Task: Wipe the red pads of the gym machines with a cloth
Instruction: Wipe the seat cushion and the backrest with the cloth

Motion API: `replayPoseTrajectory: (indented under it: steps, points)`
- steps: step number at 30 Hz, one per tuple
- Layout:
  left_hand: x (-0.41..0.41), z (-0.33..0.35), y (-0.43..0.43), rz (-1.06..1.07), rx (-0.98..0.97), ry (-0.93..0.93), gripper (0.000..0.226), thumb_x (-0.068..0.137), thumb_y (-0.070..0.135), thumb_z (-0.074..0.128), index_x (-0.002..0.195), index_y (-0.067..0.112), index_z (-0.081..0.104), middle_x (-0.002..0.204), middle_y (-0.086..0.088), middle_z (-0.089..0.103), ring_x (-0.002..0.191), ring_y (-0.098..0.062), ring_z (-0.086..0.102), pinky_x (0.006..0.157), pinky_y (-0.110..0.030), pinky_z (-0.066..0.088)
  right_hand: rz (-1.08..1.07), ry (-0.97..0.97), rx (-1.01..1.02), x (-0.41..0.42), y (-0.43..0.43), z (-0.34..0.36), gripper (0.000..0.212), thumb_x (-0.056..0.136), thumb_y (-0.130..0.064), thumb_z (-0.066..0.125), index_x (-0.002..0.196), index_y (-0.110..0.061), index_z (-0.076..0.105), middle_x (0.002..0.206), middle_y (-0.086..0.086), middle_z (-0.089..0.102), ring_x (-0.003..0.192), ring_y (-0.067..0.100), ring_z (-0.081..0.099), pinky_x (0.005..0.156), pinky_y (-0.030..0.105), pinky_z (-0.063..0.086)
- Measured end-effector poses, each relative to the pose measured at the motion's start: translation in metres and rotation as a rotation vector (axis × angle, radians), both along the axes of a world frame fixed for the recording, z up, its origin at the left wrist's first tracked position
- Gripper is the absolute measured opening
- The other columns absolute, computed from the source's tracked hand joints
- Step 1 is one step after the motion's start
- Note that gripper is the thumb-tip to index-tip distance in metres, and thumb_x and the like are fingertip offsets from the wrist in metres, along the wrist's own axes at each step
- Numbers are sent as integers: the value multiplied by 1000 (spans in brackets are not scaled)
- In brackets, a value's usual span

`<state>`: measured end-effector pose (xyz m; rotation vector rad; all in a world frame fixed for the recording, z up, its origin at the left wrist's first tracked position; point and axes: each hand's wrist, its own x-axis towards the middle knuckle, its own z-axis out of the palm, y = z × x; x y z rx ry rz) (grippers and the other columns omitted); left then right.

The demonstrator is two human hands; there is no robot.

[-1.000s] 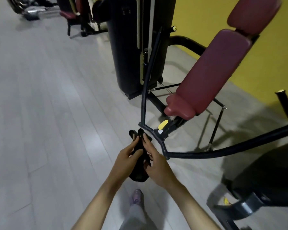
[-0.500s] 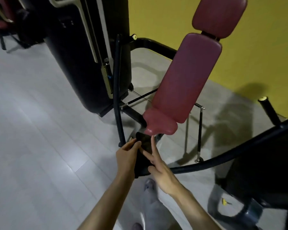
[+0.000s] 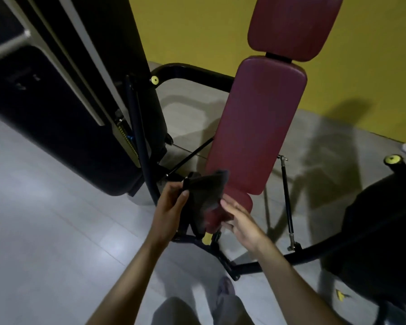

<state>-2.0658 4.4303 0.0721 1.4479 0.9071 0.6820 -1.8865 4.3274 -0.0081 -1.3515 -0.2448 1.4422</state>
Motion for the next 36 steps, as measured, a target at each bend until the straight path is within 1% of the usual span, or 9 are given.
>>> replayPoseTrajectory:
  steps: [4,7,10,18,23,27,30,33,36]
  points:
    - [7,-3,70,-117,-20,1,14,106,14,48,116,7,54,100,5,68,90,-13,66,70,-24,55,-28,4,100,9,45,-12,30,87,-35,77,112,-20,69,125,0,70,125,16,60,109,39,35]
    - [18,-28,124,-122,31,25,14,105,12,51,117,10,45,85,-3,56,77,-17,55,64,-27,47,-167,24,194,11,71,-26,44,85,-30,82,111,-1,61,113,16,66,113,28,61,100,37,44]
    - [34,-67,172,-134,33,31,16,105,7,51,115,13,40,86,-19,56,78,-20,60,67,-30,50,-303,-97,157,5,98,-41,49,74,-39,91,83,-14,50,86,11,54,88,25,53,79,36,42]
    - [69,-140,225,-360,150,279,20,102,7,56,106,23,68,118,9,59,121,-9,56,100,-32,47,-472,-545,-51,0,135,-46,39,92,-2,73,129,-13,69,122,-11,73,117,7,66,95,25,53]
    - [92,-165,235,-647,57,232,21,96,17,70,117,22,71,127,17,65,121,6,57,101,-18,47,-385,-496,-138,10,120,-71,78,78,5,83,146,-19,53,133,-7,67,123,5,63,101,23,52]
    - [112,-207,228,-933,253,345,62,74,13,90,130,20,65,129,13,58,119,-4,59,100,-27,50,-199,-929,-417,31,107,-111,64,73,-11,90,131,-24,67,121,-6,68,110,11,66,98,35,55]
    - [125,-240,215,-954,340,388,45,84,9,80,126,17,64,118,9,62,111,-13,62,93,-27,50,-84,-1133,-519,52,91,-146,37,70,-24,87,104,-23,75,109,-2,52,99,19,56,84,33,55]
    - [135,-275,205,-907,385,453,30,96,28,68,123,24,56,103,2,64,97,-17,57,82,-34,47,-157,-885,-557,72,77,-173,31,72,-28,83,94,-16,65,104,0,58,94,14,57,76,15,48]
    - [151,-305,191,-914,114,393,18,100,27,64,111,30,50,95,-7,63,90,-15,59,81,-31,48,-471,-459,-479,84,72,-205,32,77,-24,80,101,-10,63,93,10,73,86,20,71,67,22,55]
